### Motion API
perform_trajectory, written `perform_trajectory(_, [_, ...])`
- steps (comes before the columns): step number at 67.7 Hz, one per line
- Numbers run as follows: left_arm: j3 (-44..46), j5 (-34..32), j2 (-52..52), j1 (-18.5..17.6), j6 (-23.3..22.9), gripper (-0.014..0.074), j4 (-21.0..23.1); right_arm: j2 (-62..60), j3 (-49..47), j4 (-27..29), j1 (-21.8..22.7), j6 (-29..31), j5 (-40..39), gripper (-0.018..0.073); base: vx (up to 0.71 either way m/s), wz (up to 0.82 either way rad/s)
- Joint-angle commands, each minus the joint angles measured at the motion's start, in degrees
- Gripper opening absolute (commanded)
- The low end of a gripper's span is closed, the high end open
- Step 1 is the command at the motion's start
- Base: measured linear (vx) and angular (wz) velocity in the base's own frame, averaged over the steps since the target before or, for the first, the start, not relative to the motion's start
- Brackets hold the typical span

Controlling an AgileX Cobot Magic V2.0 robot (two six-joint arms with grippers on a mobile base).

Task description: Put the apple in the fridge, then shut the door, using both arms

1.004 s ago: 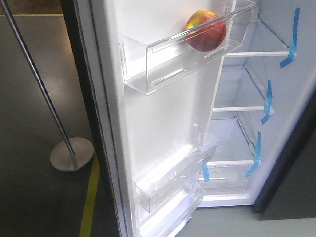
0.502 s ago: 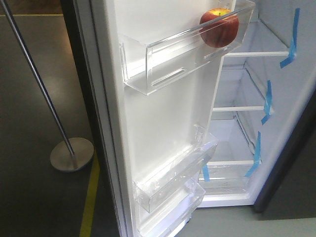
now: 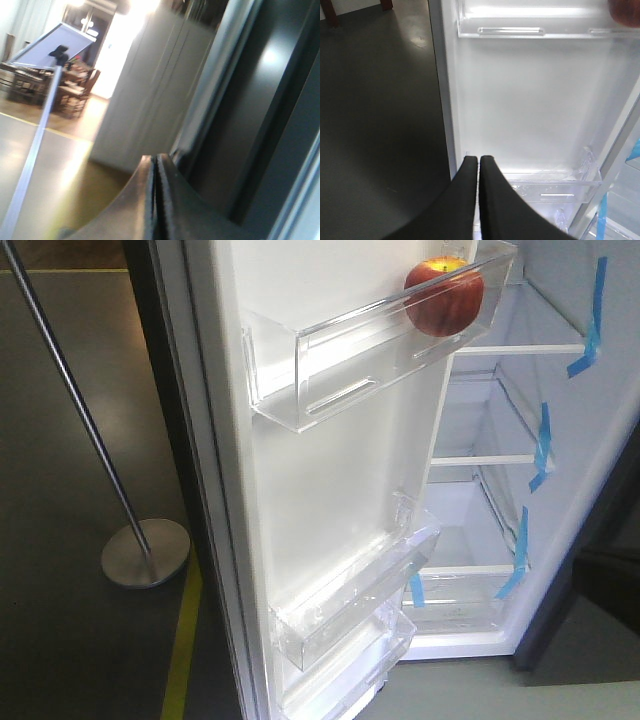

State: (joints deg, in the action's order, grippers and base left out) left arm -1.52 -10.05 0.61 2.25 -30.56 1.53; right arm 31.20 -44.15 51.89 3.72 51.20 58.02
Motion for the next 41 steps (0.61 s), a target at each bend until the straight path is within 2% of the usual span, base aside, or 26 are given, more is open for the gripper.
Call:
perform_trajectory(1, [-0.5,-7.3,1.0,-0.2,-7.3,-0.0008,3.1,-2.4,1.3,2.6,0.3,-1.2,-4.2,-0.0004,0.0,0.0])
perform_trajectory(8, [-0.5,-9.4,1.0,-0.2,-15.5,-0.0008,5.0,-4.7,2.5,2.6,0.3,-2.2,-4.6,-0.0004,0.0,0.0])
perform_trajectory(14, [0.1,-13.4,1.0,-0.2,-22.6,-0.0008,4.8,-5.4,2.5,2.6,0.3,-3.0,-4.4,-0.0004,0.0,0.0])
perform_trajectory(18, [1.9,-14.7,0.8,-0.2,-25.3,-0.0008,2.9,-5.6,2.5,2.6,0.3,-3.7,-4.4,-0.0004,0.0,0.0])
perform_trajectory(31, [13.7,-12.4,-5.8,-0.2,-26.0,-0.0008,-9.5,-5.6,2.5,3.0,0.3,-4.1,-4.4,-0.0004,0.0,0.0])
perform_trajectory(41, [23.7,-12.2,-16.8,-0.2,-28.9,-0.0008,-13.3,-5.6,2.5,3.0,0.3,-4.1,-4.4,-0.0004,0.0,0.0])
